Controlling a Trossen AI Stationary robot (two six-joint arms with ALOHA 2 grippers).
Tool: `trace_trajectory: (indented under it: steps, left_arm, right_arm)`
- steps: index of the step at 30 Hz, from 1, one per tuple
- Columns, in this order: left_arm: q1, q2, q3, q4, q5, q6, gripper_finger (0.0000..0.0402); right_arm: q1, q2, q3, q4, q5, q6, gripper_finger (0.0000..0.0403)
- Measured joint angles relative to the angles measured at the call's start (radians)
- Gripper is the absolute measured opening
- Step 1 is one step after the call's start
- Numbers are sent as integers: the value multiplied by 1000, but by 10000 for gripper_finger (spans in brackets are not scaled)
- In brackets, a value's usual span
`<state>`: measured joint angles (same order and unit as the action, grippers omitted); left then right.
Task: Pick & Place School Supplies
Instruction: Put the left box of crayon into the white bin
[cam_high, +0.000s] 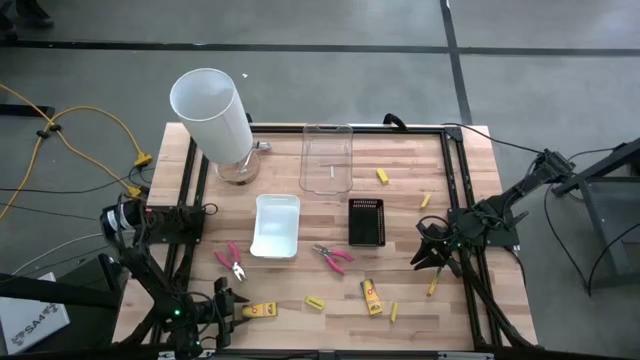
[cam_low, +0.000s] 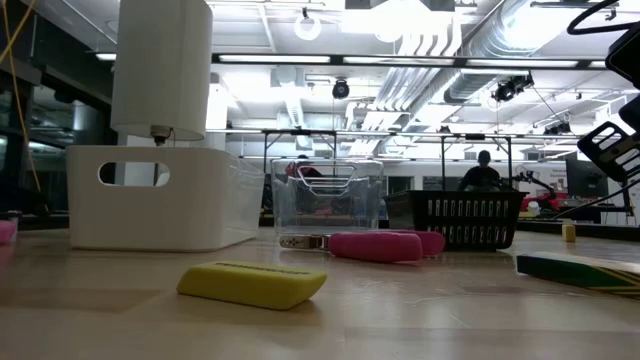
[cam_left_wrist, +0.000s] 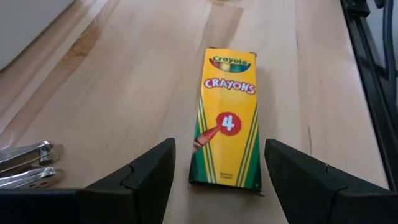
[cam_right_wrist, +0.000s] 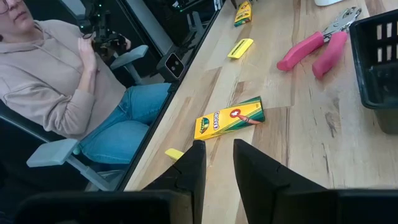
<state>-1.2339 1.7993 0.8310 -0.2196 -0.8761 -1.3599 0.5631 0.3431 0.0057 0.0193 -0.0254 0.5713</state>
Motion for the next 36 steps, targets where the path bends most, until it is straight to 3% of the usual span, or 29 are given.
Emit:
trace_trajectory:
  steps: [15, 36]
  left_arm:
    - [0, 46, 0, 26, -28, -22, 241]
    - [28, 64, 1, 38, 34, 21, 229]
  right_arm:
    - [0, 0, 0, 0, 0, 0, 74]
    - [0, 0, 0, 0, 0, 0, 74]
